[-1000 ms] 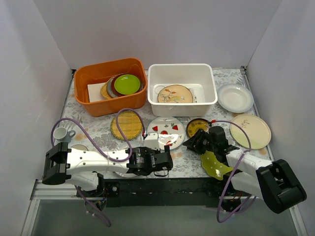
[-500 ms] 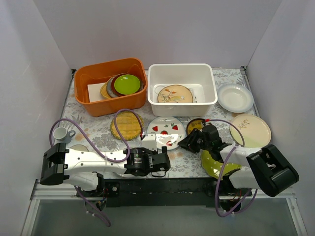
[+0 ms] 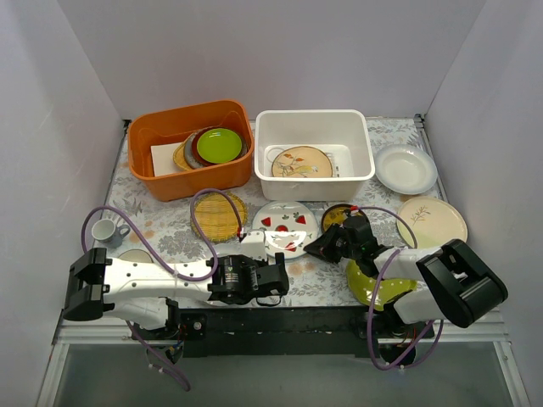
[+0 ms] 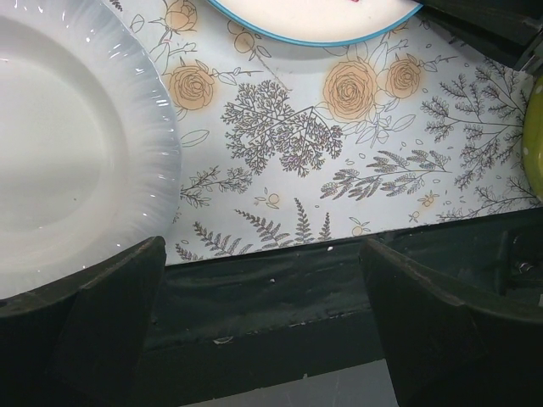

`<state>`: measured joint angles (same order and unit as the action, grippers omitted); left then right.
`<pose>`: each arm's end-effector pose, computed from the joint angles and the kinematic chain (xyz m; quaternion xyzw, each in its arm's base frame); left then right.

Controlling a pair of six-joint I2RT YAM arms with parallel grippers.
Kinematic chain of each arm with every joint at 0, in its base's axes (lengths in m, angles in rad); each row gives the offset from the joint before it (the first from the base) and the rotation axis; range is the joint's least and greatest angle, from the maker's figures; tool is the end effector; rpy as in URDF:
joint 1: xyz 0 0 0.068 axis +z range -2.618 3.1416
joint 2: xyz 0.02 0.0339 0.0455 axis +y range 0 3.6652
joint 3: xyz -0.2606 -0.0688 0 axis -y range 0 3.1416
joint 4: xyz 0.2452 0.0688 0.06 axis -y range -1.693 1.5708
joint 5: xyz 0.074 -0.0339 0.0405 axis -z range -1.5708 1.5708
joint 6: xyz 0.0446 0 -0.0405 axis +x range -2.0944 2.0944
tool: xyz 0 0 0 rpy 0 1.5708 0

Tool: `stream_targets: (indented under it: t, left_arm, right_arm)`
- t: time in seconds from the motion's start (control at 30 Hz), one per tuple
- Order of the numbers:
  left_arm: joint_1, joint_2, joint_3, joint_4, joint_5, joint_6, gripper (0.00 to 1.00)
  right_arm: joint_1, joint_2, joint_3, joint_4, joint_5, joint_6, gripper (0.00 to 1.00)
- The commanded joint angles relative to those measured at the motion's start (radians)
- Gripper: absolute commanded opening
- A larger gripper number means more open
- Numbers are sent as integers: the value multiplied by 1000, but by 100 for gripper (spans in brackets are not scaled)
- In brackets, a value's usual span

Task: Place the plates into the plastic bin on the countertop
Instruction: Pick up the plate at the center of the board.

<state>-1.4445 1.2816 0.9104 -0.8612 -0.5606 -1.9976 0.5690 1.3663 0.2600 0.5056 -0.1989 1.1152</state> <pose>0.0529 -0.2282 0.2248 -0.3034 0.8985 -0.2008 0.2454 0.1871 0.1301 0.1098 0.1929 0.8601 0.4046 0.2434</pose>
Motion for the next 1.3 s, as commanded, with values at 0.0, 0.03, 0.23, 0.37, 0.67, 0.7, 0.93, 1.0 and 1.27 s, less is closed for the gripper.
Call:
stream_targets:
  t: [0.0, 0.03, 0.23, 0.37, 0.67, 0.7, 0.93, 1.0, 1.27]
  left_arm:
    - [1, -44, -8, -15, -16, -428, 98]
    - [-1, -45, -10, -16, -16, -429, 98]
    - [-5, -57, -7, -32, -24, -446, 98]
    - [-8, -61, 1, -38, -32, -446, 98]
    - [-14, -54, 5, -38, -36, -448, 98]
    - [-17, -54, 5, -39, -35, -451, 98]
    - [-24, -53, 5, -39, -41, -458, 98]
    - [-27, -53, 4, -38, -42, -460, 98]
    - [-30, -57, -11, -15, -50, -461, 98]
  right_arm:
    - [14, 33, 1, -39, 43, -29, 14]
    - [12, 34, 4, -45, 41, -31, 13]
    - [14, 8, 15, -102, 30, -74, 8]
    - [14, -24, 2, -156, 39, -100, 5]
    - [14, -144, -28, -266, 67, -158, 1]
    - [14, -154, -28, -280, 70, -169, 1]
    - [12, -288, -30, -406, 102, -207, 1]
    - [12, -338, -28, -433, 121, -213, 1]
    - [12, -484, 39, -591, 170, -244, 1]
